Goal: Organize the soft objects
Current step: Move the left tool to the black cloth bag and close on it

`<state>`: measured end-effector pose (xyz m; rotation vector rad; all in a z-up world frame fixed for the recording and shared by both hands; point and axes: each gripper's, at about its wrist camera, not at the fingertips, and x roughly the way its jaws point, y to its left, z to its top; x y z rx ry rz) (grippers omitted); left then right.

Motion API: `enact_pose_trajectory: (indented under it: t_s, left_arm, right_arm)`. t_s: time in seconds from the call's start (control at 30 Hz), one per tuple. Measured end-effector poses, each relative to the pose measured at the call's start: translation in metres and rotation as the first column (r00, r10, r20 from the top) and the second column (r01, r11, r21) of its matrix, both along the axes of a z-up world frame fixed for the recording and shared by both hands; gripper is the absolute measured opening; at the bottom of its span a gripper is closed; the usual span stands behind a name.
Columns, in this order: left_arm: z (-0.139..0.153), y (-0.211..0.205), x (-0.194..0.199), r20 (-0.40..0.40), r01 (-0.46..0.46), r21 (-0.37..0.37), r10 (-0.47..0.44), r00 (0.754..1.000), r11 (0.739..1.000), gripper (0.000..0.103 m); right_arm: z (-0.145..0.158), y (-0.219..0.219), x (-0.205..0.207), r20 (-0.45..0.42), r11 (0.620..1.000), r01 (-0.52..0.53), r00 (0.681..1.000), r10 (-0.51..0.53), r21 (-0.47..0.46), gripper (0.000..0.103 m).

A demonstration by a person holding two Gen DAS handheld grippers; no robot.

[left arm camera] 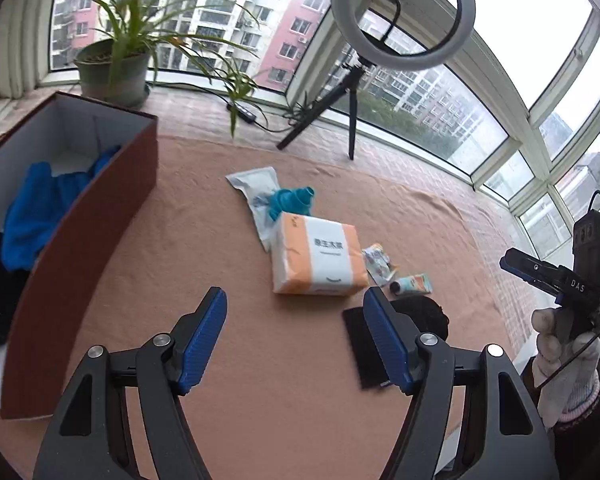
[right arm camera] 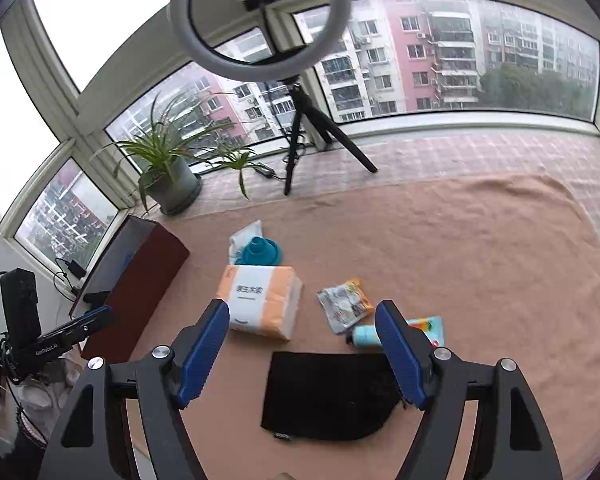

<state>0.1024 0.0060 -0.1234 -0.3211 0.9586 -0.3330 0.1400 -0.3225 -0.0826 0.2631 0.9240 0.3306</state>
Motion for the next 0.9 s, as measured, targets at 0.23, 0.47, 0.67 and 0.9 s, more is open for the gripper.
enact_pose_trajectory:
  t_s: [0.23, 0.47, 0.67, 0.9]
  left_arm:
    - [-0.029, -0.060, -0.007, -0.072, 0.080, -0.026, -0.081, 0.994, 0.996, 0.071]
    - [-0.064, -0.097, -0.012, -0.158, 0.109, -0.040, -0.114, 0.981, 0.993, 0.071]
    - [-0.081, -0.111, -0.010, -0.192, 0.095, -0.019, -0.097, 0.977, 0.995, 0.071]
    - [-0.095, -0.118, -0.010, -0.224, 0.086, -0.012, -0.087, 0.971, 0.996, 0.071]
  right_arm:
    - [-0.037, -0.059, -0.013, -0.100, 0.995, 0.065, 0.993, -0.058, 0.071, 0.072]
    - [-0.072, -0.060, -0.014, -0.178, 0.996, -0.003, 0.984, 0.019, 0.088, 0.072]
    - [-0.101, -0.034, -0.002, -0.254, 0.993, -0.106, 0.960, 0.117, 0.054, 0.071]
    - [-0.129, -0.014, 0.010, -0.317, 0.985, -0.172, 0.934, 0.166, 0.008, 0.061]
